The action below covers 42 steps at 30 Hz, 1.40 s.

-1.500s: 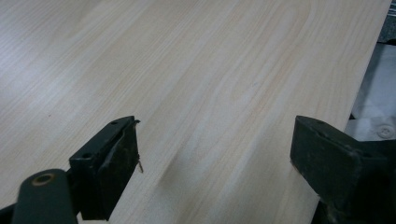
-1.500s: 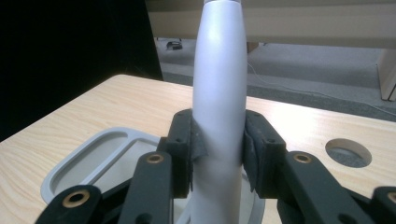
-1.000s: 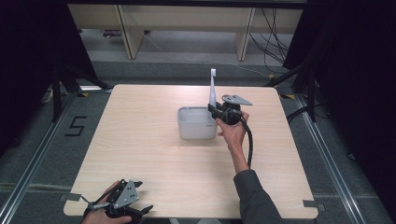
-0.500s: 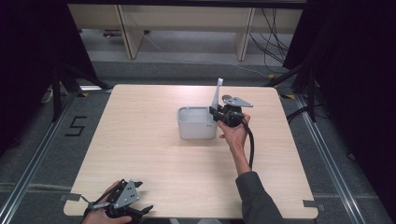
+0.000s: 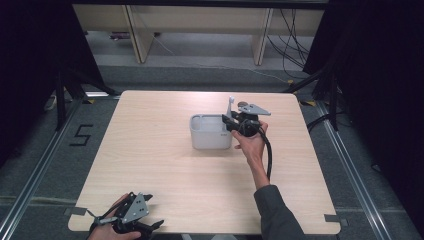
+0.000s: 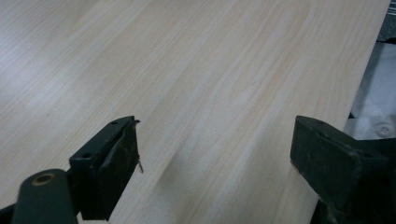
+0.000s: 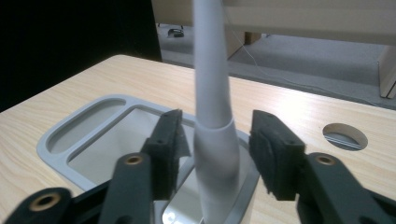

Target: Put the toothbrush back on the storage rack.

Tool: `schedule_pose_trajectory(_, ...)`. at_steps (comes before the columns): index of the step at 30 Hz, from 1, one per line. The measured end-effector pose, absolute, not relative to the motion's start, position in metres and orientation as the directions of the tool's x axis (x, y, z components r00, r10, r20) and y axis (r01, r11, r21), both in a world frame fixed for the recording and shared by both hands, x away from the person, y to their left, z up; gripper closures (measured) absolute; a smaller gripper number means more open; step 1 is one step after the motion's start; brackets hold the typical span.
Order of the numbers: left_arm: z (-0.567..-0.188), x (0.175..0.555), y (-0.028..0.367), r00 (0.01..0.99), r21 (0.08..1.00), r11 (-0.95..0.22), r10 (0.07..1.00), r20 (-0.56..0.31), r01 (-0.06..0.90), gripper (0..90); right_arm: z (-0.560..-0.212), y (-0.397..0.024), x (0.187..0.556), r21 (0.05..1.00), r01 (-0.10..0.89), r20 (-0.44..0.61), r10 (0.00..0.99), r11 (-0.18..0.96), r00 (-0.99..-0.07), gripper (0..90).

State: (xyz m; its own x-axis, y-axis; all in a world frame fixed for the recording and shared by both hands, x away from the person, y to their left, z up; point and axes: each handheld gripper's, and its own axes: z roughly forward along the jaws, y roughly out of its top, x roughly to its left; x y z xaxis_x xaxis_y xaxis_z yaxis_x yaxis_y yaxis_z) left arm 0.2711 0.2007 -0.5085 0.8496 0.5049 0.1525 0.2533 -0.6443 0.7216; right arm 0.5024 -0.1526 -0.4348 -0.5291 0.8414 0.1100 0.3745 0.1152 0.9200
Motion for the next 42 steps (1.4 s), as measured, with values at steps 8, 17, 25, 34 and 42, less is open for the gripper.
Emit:
schedule_pose_trajectory(8, -0.508, 0.271, 0.201, 0.847, 0.714, -0.65, 0.509, 0.155, 0.26, 14.8, -0.43, -0.156, 0.498, 0.922, 0.37, 0.101, 0.848, 0.118, -0.521, 42.2)
schedule_pose_trajectory(17, -0.509, 0.271, 0.201, 0.841, 0.724, -0.642, 0.515, 0.162, 0.254, 14.8, -0.427, -0.164, 0.493, 0.92, 0.381, 0.131, 0.845, 0.091, -0.519, 37.7)
schedule_pose_trajectory(25, -0.509, 0.271, 0.201, 0.84, 0.726, -0.639, 0.519, 0.16, 0.256, 14.8, -0.421, -0.167, 0.487, 0.919, 0.381, 0.131, 0.839, 0.096, -0.527, 36.2)
schedule_pose_trajectory(34, -0.508, 0.271, 0.201, 0.841, 0.725, -0.641, 0.516, 0.162, 0.254, 14.8, -0.421, -0.173, 0.482, 0.917, 0.387, 0.131, 0.84, 0.099, -0.526, 36.2)
schedule_pose_trajectory(42, -0.508, 0.271, 0.201, 0.843, 0.714, -0.651, 0.512, 0.165, 0.255, 14.8, -0.419, -0.18, 0.477, 0.923, 0.374, 0.131, 0.843, 0.088, -0.522, 36.1)
